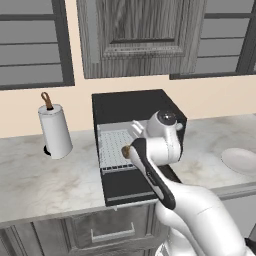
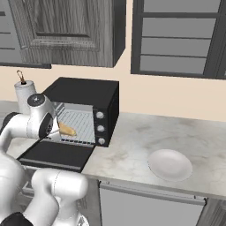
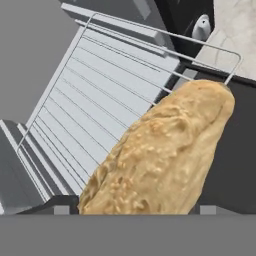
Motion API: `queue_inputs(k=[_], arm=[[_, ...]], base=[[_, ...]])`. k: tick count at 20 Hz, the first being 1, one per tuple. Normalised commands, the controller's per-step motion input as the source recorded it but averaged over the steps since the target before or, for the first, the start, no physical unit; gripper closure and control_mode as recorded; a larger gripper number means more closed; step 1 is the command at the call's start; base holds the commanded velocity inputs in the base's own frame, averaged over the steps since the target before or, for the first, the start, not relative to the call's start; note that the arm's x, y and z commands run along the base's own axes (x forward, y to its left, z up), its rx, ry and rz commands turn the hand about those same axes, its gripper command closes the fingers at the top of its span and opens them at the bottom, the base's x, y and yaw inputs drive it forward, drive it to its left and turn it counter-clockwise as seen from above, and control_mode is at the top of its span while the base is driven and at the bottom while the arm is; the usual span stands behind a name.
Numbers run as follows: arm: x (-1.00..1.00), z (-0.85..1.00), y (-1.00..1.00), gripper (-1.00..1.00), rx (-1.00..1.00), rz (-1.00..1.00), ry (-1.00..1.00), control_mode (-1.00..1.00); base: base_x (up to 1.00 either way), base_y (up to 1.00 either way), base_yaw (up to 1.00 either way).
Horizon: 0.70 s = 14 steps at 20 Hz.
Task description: Pull the toaster oven rack outwards. Pick up the baguette from the plate and place it on the toaster oven rack. Close the toaster oven door fully and set the temperature to the lowest setting.
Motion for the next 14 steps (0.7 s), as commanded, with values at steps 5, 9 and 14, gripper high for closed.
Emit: queue_inputs(k=[5,9,14], arm=[[0.45,-0.02,0.00,1.00,0.00,0.00,0.00,-1.00],[0.40,-0.05,0.00,1.00,0.00,0.00,0.00,-1.00],[0.34,-0.11,0.00,1.00,0.00,0.00,0.00,-1.00]], base=[[0.00,0.00,0.00],[0.00,0.00,0.00],[0.00,0.00,0.00]])
